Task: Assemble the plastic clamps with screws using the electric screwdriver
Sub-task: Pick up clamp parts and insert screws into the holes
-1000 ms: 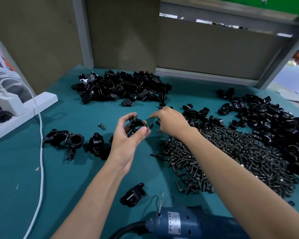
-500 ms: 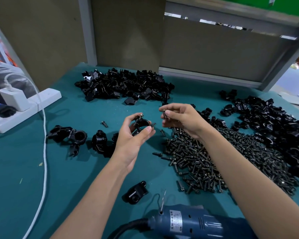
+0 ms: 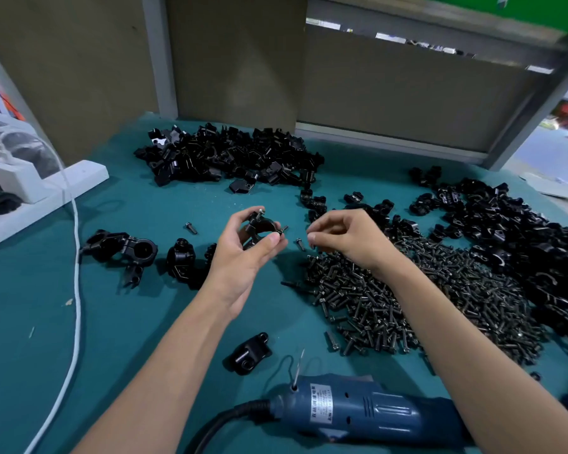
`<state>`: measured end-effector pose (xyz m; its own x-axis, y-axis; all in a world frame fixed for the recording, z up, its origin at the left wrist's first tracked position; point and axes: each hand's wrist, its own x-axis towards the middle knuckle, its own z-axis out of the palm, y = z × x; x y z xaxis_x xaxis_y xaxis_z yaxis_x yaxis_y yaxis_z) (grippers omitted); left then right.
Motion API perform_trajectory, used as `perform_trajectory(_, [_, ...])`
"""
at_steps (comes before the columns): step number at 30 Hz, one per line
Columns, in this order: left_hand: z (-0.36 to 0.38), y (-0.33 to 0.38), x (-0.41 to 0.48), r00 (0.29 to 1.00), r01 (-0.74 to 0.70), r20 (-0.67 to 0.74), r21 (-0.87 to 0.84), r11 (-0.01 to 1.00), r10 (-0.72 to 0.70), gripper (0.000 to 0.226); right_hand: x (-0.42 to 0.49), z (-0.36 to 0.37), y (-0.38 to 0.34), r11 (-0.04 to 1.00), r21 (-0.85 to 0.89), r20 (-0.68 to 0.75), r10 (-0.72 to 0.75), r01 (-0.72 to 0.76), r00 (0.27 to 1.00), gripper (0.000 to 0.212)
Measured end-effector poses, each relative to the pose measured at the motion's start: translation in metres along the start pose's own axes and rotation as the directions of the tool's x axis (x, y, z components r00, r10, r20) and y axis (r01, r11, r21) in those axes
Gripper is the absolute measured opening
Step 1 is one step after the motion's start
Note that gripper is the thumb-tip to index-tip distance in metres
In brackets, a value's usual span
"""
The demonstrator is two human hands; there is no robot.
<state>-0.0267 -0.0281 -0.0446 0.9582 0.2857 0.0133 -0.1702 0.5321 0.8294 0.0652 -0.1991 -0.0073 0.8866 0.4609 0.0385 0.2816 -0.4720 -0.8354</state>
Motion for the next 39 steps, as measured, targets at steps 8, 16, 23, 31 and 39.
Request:
perform_trajectory(8, [-0.002,-0.001,0.004,1.000,-0.002,-0.011,-0.031,1.000,0.002,0.038,-0.011,-0.007,-0.004,0.903,-0.426,0.022,-0.049,0.054,0.999,0.025])
perform_trajectory(16, [-0.004,-0.002,0.003,1.000,0.022,-0.012,-0.036,0.999,-0.023,0.038,-0.028,-0.041,0.008,0.774,-0.630,0.068,0.128,-0.057,0.989,0.041])
perform_trajectory(23, [-0.005,-0.003,0.003,1.000,0.029,-0.004,-0.017,0.999,-0.029,0.039,-0.033,-0.047,0.019,0.702,-0.712,0.133,0.172,-0.027,0.976,0.032])
perform_trajectory(31, [-0.005,-0.004,0.003,1.000,0.025,0.007,-0.010,1.000,-0.025,0.037,-0.036,-0.048,0.029,0.844,-0.535,-0.004,0.047,-0.042,0.999,0.010])
perform_trajectory(39, [-0.004,-0.005,0.003,0.999,0.047,0.007,0.007,0.999,-0.047,0.040,-0.036,-0.055,0.029,0.934,0.296,0.022,0.201,-0.198,0.979,0.025])
